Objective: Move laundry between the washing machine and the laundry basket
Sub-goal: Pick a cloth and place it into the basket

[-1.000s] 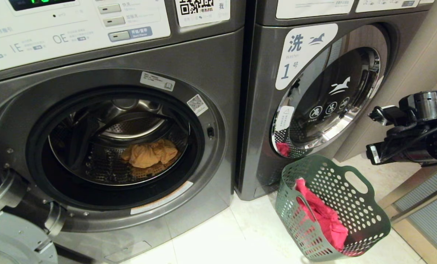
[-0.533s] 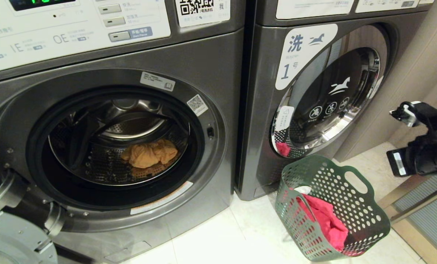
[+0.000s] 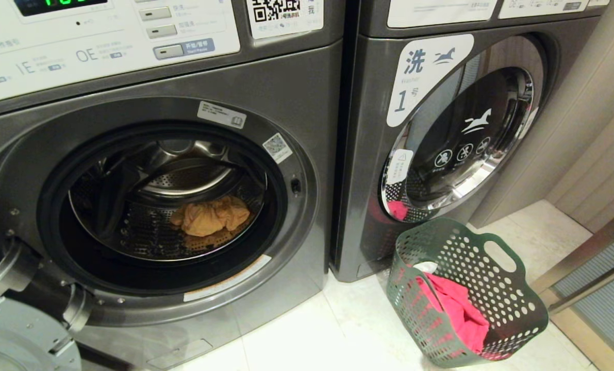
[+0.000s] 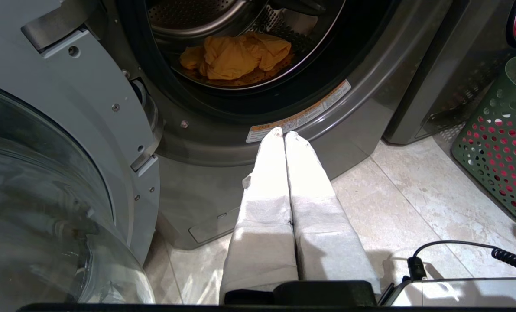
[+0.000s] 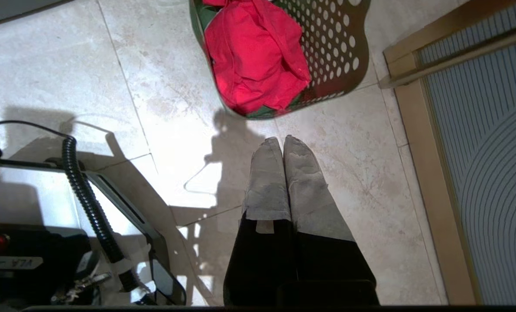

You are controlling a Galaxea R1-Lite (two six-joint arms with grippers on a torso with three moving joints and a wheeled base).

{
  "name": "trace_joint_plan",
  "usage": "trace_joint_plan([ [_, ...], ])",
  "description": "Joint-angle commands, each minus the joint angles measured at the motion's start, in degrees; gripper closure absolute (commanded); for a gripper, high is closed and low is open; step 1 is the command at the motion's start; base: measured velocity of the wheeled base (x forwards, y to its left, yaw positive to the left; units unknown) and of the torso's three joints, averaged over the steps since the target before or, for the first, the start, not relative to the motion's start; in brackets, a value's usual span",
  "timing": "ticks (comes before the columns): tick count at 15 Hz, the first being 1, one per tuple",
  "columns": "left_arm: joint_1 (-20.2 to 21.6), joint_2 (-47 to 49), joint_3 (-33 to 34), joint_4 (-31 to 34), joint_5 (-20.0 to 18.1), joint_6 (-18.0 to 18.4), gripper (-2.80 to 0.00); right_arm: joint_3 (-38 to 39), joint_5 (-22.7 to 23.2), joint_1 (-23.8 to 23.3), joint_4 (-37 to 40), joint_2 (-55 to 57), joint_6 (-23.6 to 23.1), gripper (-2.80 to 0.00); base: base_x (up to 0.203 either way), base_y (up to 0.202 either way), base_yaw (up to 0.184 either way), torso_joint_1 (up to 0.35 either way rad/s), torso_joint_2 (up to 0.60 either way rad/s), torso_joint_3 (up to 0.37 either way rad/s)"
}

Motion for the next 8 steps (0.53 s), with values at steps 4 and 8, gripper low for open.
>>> trace_joint_plan([
  [4,0.0,0.0,0.0,0.0,0.0,0.0,0.0,20.0,-0.8,0.1,-7.7,-21.8,0.0,0.0,0.0,0.0,0.0,0.0,0.0,0.0],
  [8,0.0,0.0,0.0,0.0,0.0,0.0,0.0,24.5,6.6,-2.0,-11.2,-34.4,-0.1,0.0,0.0,0.0,0.0,0.0,0.0,0.0],
])
